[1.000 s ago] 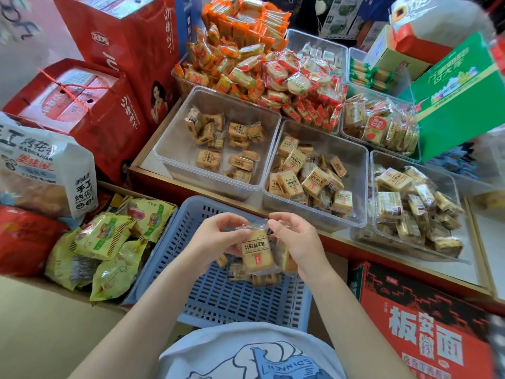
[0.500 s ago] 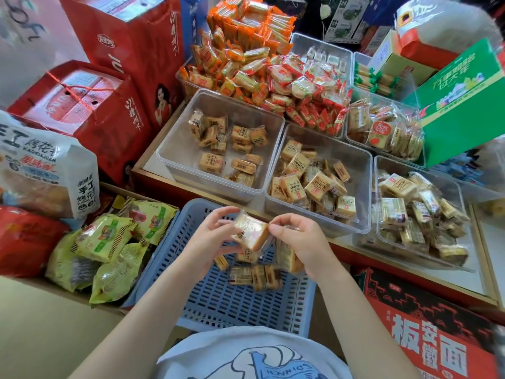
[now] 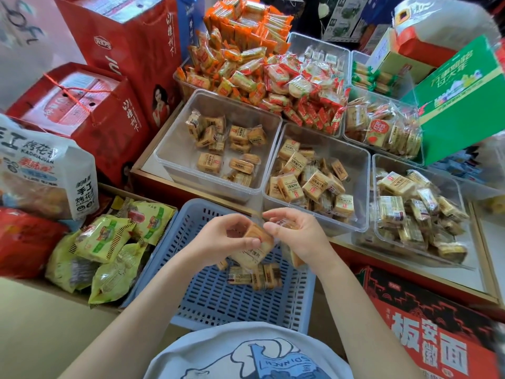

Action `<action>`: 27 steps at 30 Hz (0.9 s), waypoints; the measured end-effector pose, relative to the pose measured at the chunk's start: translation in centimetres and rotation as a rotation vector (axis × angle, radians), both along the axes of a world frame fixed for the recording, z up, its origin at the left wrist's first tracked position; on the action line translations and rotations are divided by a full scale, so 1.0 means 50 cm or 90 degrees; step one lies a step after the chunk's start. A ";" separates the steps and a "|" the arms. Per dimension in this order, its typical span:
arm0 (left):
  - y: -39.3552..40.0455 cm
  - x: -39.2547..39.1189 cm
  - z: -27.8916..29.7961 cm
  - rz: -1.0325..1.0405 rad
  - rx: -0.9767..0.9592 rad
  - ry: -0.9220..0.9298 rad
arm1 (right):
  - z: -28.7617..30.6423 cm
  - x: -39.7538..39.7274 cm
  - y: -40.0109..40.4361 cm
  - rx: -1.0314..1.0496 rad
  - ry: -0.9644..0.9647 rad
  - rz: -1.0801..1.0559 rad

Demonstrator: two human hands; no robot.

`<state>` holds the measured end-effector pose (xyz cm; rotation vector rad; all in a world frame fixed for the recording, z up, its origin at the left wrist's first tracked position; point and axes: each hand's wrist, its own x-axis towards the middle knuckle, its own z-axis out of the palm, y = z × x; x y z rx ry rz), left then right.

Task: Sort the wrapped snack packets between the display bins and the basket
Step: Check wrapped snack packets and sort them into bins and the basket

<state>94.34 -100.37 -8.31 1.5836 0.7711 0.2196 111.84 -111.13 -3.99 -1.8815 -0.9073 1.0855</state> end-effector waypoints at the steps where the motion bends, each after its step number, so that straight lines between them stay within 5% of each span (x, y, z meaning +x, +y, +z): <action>1: 0.000 -0.003 -0.002 0.045 -0.010 -0.012 | -0.002 0.002 -0.002 -0.016 -0.003 -0.002; 12: -0.014 -0.005 -0.015 0.135 -0.053 -0.007 | -0.004 -0.013 0.004 -0.072 -0.032 -0.036; 18: -0.003 -0.010 0.016 0.059 -0.186 -0.053 | -0.008 -0.018 -0.001 0.002 0.195 -0.103; 24: -0.021 -0.001 0.014 0.010 -0.213 0.034 | 0.000 -0.021 0.008 0.013 0.273 -0.106; 27: -0.042 0.007 0.008 0.032 -0.336 -0.075 | 0.003 -0.026 0.013 0.008 0.365 -0.163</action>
